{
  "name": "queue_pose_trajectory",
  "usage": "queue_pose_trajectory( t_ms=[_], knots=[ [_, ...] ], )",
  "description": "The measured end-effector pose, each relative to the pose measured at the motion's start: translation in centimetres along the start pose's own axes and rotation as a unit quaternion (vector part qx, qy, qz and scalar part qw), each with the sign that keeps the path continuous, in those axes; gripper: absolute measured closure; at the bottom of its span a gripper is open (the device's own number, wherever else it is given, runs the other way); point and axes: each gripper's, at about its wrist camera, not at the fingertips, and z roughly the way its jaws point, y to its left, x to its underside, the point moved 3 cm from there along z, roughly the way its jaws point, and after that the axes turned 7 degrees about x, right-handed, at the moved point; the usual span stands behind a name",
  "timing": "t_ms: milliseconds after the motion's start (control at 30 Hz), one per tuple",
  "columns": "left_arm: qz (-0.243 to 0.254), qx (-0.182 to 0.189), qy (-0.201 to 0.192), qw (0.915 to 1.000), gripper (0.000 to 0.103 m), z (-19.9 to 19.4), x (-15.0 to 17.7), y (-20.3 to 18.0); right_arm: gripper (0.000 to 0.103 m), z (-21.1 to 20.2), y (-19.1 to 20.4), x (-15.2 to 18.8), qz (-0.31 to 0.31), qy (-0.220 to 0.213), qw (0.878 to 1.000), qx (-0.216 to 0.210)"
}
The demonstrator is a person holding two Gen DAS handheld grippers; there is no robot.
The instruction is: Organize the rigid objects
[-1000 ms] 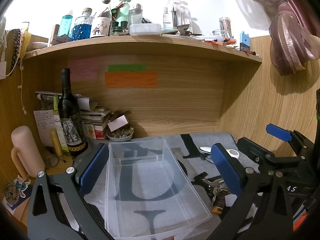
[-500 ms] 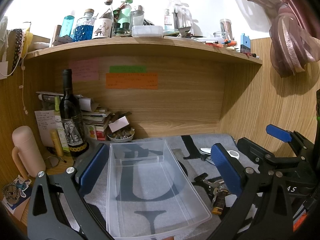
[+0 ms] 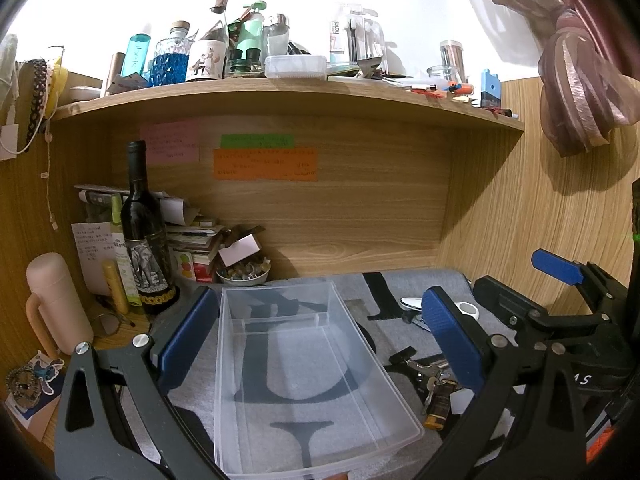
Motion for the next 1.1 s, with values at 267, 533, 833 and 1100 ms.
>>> queue_pose_trajectory(
  t_ms=[267, 533, 833, 1100],
  knots=[
    [-0.001, 0.001, 0.000, 1.0000, 0.000, -0.1, 0.0, 0.0, 0.000, 0.0, 0.1, -0.2, 0.000, 0.001, 1.000, 0.000],
    [-0.023, -0.001, 0.022, 0.9995, 0.000, 0.8, 0.3, 0.6, 0.000, 0.2, -0.1, -0.3, 0.001, -0.004, 1.000, 0.004],
    [-0.047, 0.004, 0.104, 0.9935, 0.000, 3.4, 2.0, 5.3, 0.000, 4.7, -3.5, 0.0, 0.014, 0.056, 0.998, 0.020],
    [-0.066, -0.003, 0.222, 0.9728, 0.043, 6.7, 5.5, 9.3, 0.001, 9.3, -6.0, 1.5, -0.003, 0.132, 0.991, 0.022]
  ],
)
